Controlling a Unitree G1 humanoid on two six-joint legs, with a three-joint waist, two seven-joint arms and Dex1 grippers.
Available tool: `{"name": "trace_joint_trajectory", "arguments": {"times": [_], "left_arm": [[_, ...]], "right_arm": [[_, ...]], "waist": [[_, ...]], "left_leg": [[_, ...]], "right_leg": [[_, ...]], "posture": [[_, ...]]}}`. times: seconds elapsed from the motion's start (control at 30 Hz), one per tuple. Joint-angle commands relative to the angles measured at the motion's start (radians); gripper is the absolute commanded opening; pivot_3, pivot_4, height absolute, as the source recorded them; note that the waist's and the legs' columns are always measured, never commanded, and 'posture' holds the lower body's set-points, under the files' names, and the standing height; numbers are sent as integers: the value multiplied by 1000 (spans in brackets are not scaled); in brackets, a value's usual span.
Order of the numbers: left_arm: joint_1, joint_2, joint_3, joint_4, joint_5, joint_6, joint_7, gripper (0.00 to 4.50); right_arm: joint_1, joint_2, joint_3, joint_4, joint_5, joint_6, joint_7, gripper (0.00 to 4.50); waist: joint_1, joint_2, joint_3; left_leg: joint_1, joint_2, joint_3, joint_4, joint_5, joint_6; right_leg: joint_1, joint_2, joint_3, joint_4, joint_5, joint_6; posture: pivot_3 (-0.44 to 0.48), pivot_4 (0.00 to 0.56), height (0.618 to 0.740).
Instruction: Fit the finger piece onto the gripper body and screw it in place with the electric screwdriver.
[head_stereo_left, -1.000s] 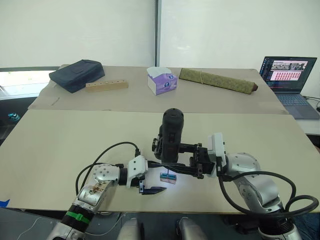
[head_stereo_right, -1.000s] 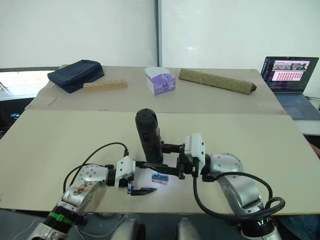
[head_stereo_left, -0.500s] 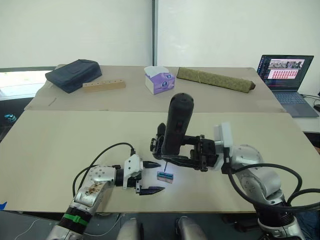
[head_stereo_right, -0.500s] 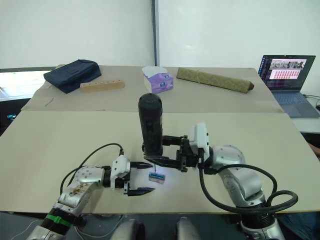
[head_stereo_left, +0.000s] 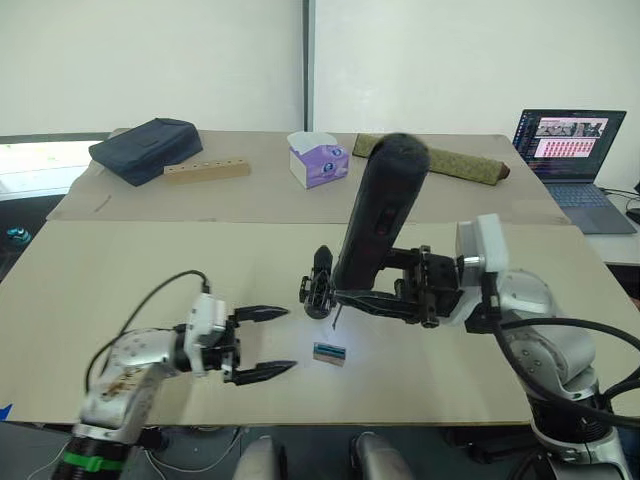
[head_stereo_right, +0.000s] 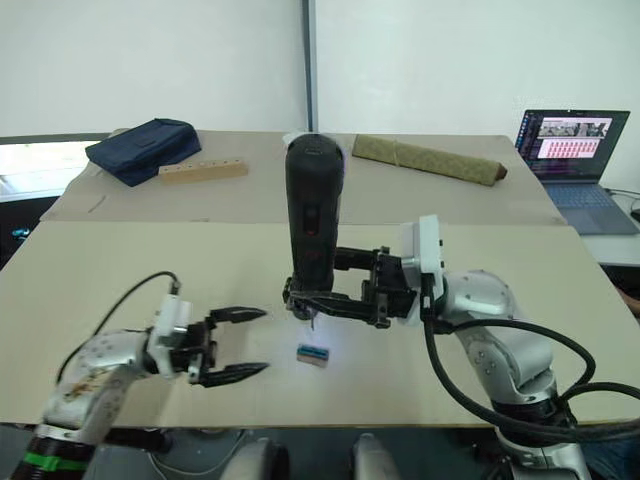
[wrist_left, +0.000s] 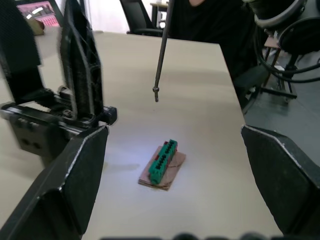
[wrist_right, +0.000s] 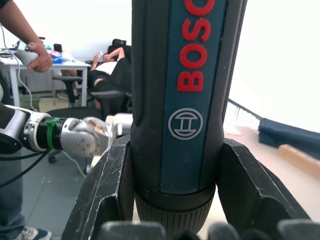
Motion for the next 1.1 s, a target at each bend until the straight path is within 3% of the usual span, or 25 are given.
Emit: {"name": "trace_joint_trajectory", "arguments": {"times": [0.03, 0.2, 0.3, 0.53, 0.77, 1.1], "left_arm": [[-16, 9, 67, 1, -45, 40, 42, 4449], [-75, -8, 21, 117, 119, -36, 108, 4449], [-135, -57, -34, 188, 210, -52, 184, 4449], [-239, -158, -187, 359, 359, -93, 221, 4449], [-306, -241, -257, 473, 435, -143, 235, 4449], [-368, -312, -251, 488, 435, -96, 256, 4449]], "right_arm": [[-28, -20, -62, -51, 53, 8, -15, 1900], [-22, -41, -84, -52, 58, 13, -21, 1900], [-18, -50, -89, -49, 57, 9, -23, 1900], [-21, -72, -96, -21, 39, 0, -8, 1900], [-37, -91, -101, -4, 36, 0, 1, 1900], [-36, -106, -103, -13, 35, 7, -16, 1900]], "waist": [[3, 0, 0], [3, 0, 0], [5, -1, 0], [2, -1, 1], [3, -1, 1], [18, -1, 1]], "left_leg": [[0, 0, 0, 0, 0, 0], [-1, -1, 0, 0, 0, 0], [-1, -1, 0, 0, 0, 0], [-2, -2, 1, 0, 0, 0], [-1, -2, 0, 0, 0, 0], [-4, -3, 0, 5, 0, 0]], "right_leg": [[0, 0, 0, 0, 0, 0], [0, 0, 0, -1, 0, 0], [0, 0, 0, -1, 0, 0], [0, 0, 0, -1, 0, 0], [0, 0, 0, -1, 1, 0], [1, -1, 0, -2, 2, 3]], "posture": [[0, 150, 740], [0, 150, 740], [0, 150, 740], [0, 150, 740], [0, 150, 740], [0, 150, 740]]}}
